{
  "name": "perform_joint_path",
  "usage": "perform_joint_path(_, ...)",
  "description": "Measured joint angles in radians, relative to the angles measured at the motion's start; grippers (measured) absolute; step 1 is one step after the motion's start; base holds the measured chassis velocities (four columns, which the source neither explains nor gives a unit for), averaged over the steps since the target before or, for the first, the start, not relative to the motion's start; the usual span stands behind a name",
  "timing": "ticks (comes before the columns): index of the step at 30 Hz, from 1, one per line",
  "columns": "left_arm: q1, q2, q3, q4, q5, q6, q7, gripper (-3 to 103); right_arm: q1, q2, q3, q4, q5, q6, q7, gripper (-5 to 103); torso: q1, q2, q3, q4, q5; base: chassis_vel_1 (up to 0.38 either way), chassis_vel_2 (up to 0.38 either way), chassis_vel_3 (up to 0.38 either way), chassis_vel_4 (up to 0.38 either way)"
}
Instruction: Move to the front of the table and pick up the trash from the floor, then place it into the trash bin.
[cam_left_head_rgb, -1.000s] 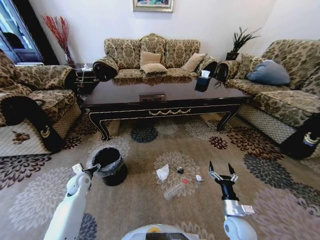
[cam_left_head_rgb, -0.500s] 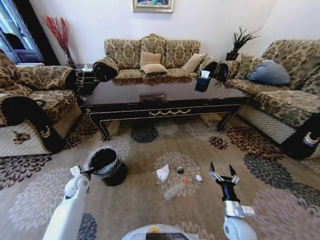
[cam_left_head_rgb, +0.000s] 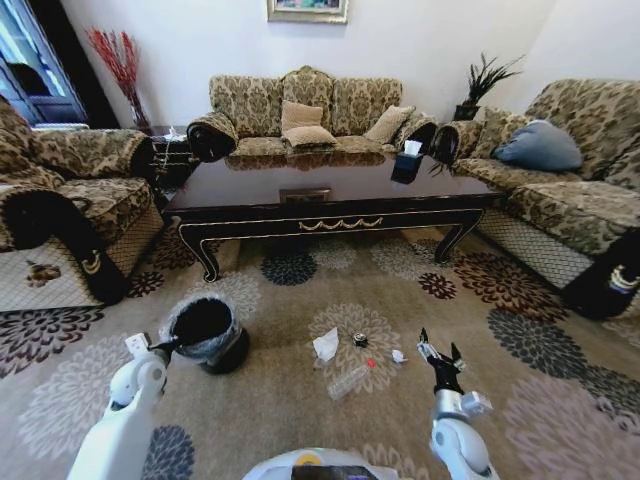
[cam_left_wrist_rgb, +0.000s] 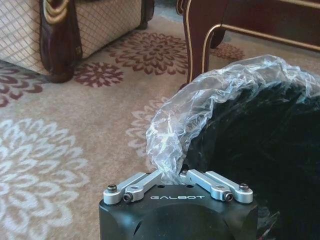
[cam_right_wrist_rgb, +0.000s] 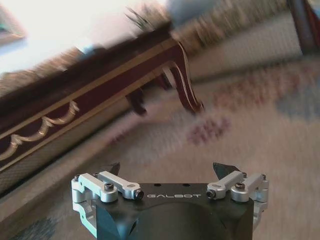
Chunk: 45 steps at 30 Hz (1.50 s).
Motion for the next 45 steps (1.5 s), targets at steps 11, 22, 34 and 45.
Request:
perform_joint_path(11,0.218,-0.111,-0.089,-0.283,-0.034,0.001,-0.017,2,0.205,-0.004,-0.110,-0.264,0.136,-0.153,0.115,100,0.000,0.000,0.000,0.0001,0.0001,0.000,0.000,0.000,0.000)
perform_joint_path(22,0.310,-0.172,-0.120,-0.430,-0.040,0.006,-0.042,2,0.374,0.015,-0.152,-0.490,0.183,-0.232,0.195,100,0.000,0.000,0.000,0.0002,0.0001,0.000,0.000,0.000,0.000)
perform_joint_path(34,0.318,-0.173,-0.132,-0.426,-0.043,0.006,-0.045,2,0.420,0.025,-0.155,-0.568,0.171,-0.253,0.228,100,0.000,0.000,0.000,0.0004,0.0000,0.000,0.000,0.000,0.000)
perform_joint_path(45,0.301,-0.173,-0.117,-0.412,-0.046,0.006,-0.050,2,0.422,0.023,-0.167,-0.605,0.162,-0.241,0.194,86,0.000,0.000,0.000,0.0003,-0.0001,0.000,0.000,0.000,0.000)
